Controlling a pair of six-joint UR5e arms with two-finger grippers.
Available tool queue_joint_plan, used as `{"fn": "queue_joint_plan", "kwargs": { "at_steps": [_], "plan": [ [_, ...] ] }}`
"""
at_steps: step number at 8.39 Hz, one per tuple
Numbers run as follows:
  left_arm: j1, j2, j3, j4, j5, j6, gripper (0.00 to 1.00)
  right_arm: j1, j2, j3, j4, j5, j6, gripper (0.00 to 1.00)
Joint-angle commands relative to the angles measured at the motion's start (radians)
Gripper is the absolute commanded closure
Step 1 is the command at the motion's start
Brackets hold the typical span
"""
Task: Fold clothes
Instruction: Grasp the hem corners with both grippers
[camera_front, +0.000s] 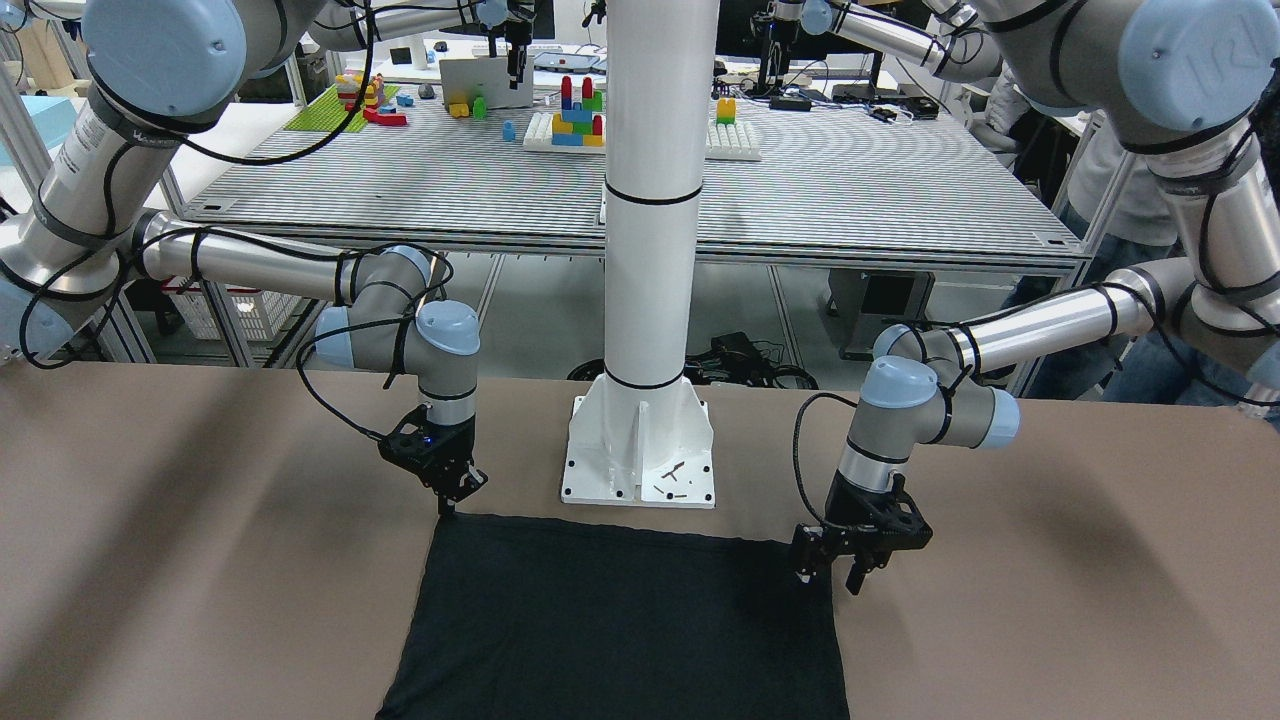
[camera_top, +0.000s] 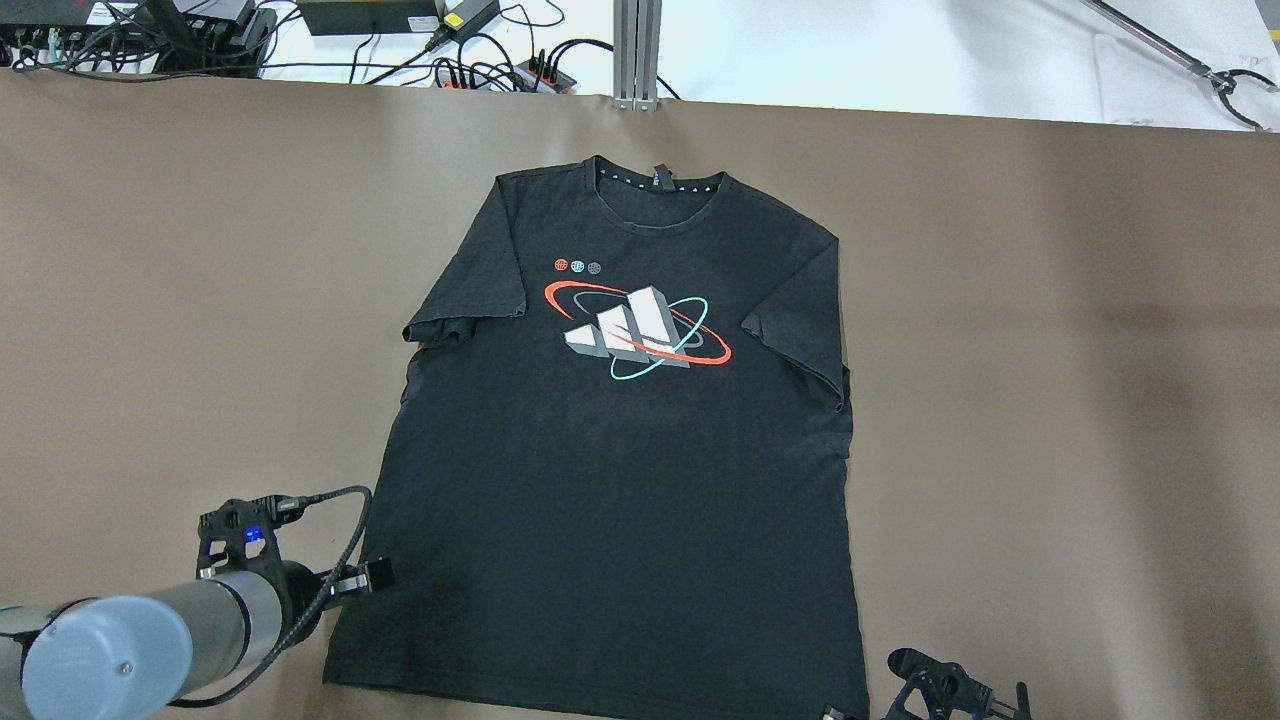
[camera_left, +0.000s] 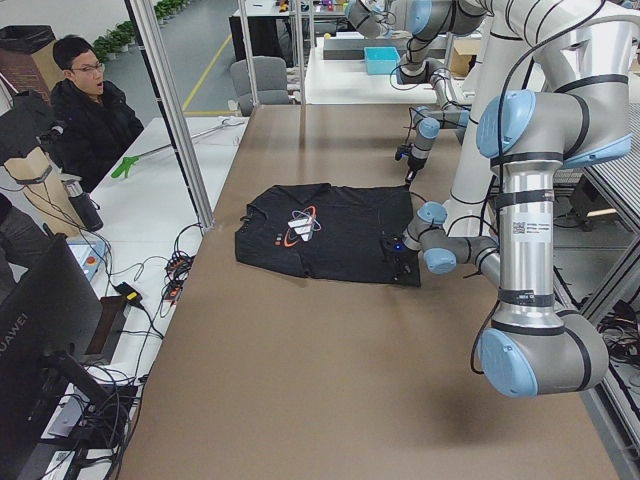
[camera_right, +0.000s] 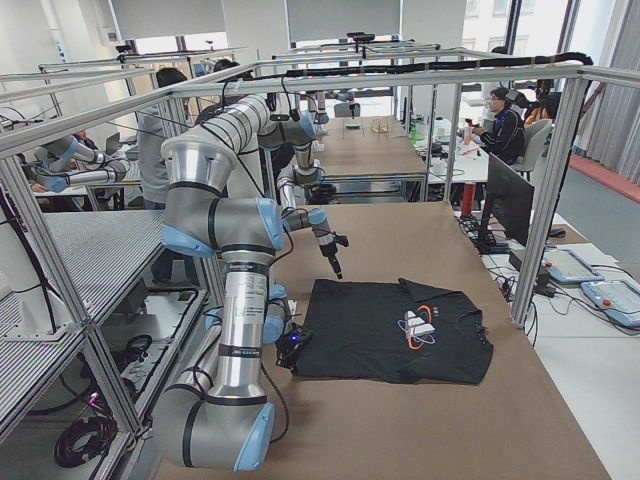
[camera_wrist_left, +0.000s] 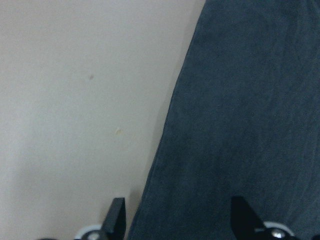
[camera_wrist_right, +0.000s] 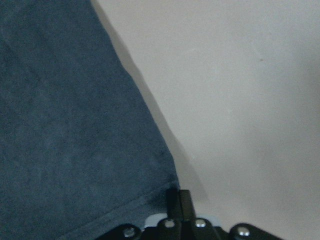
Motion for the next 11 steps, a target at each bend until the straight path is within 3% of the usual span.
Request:
{"fn": "queue_joint_plan", "kwargs": {
  "at_steps": [1, 6, 10, 11],
  "plan": [
    [0.121, 0.032, -0.011, 0.006, 0.06, -0.084, 0.36, 0.0, 0.0, 0.007, -0.002, -0.001, 0.001, 1.0],
    [0.16, 0.075, -0.02, 0.005, 0.085, -0.091, 0.53, 0.0, 0.0, 0.006, -0.002, -0.009, 0.001, 1.0],
    [0.183, 0.077, -0.02, 0.008, 0.085, -0.091, 0.58, 0.001, -0.006, 0.006, -0.002, -0.015, 0.001, 1.0],
    [0.187, 0.078, -0.02, 0.008, 0.085, -0.091, 0.64, 0.001, -0.006, 0.006, -0.002, -0.015, 0.0, 1.0]
  ]
}}
